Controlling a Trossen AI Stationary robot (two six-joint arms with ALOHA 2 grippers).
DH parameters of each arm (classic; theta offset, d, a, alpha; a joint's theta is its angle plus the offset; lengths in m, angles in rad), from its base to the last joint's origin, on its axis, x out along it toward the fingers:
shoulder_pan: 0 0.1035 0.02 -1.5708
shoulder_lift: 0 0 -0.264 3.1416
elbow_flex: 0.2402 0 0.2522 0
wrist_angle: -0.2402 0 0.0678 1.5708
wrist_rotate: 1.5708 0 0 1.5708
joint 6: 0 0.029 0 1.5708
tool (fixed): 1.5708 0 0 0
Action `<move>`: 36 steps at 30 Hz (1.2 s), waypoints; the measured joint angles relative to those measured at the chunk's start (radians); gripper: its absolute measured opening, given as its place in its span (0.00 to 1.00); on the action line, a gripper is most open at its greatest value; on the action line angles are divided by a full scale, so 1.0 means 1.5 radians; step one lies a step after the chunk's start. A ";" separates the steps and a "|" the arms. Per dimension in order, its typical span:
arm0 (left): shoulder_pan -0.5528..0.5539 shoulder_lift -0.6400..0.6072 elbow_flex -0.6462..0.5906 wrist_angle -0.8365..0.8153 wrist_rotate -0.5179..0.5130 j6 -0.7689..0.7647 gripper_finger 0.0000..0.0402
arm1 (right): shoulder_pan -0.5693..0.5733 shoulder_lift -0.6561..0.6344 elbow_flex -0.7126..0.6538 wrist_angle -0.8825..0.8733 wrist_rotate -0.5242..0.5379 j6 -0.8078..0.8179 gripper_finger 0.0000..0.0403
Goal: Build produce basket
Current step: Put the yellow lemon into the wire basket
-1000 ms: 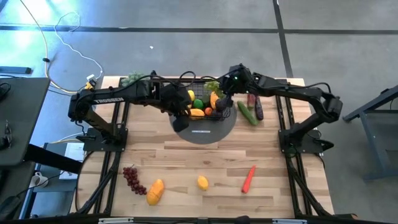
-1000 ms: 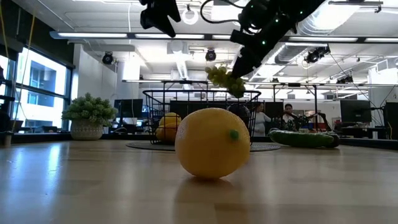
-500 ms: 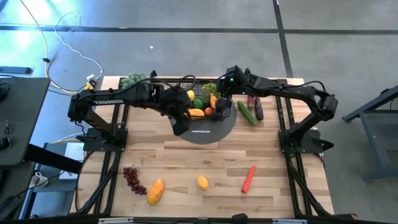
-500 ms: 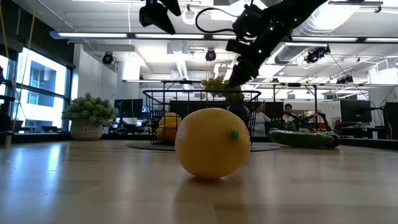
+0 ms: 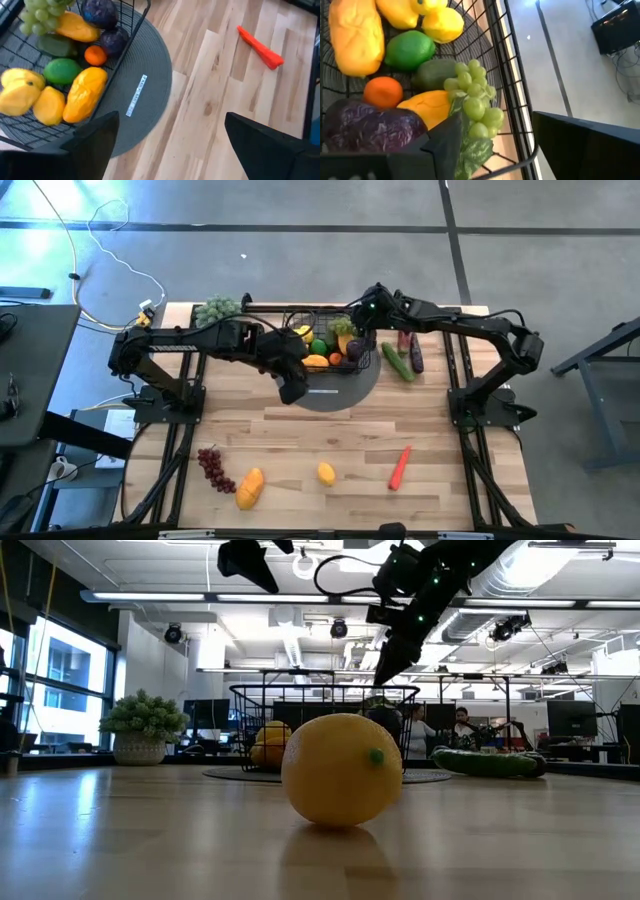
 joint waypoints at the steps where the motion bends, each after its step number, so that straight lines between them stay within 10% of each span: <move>1: 0.000 0.000 0.000 0.000 0.000 -0.012 0.89 | 0.000 0.000 0.006 -0.013 0.000 0.000 0.57; 17: -0.032 0.011 -0.001 0.003 -0.014 -0.069 0.90 | -0.044 -0.015 0.027 -0.053 0.000 0.200 0.57; 36: -0.097 0.024 -0.001 0.053 0.030 0.278 0.90 | 0.006 -0.143 0.027 -0.161 0.000 0.583 0.57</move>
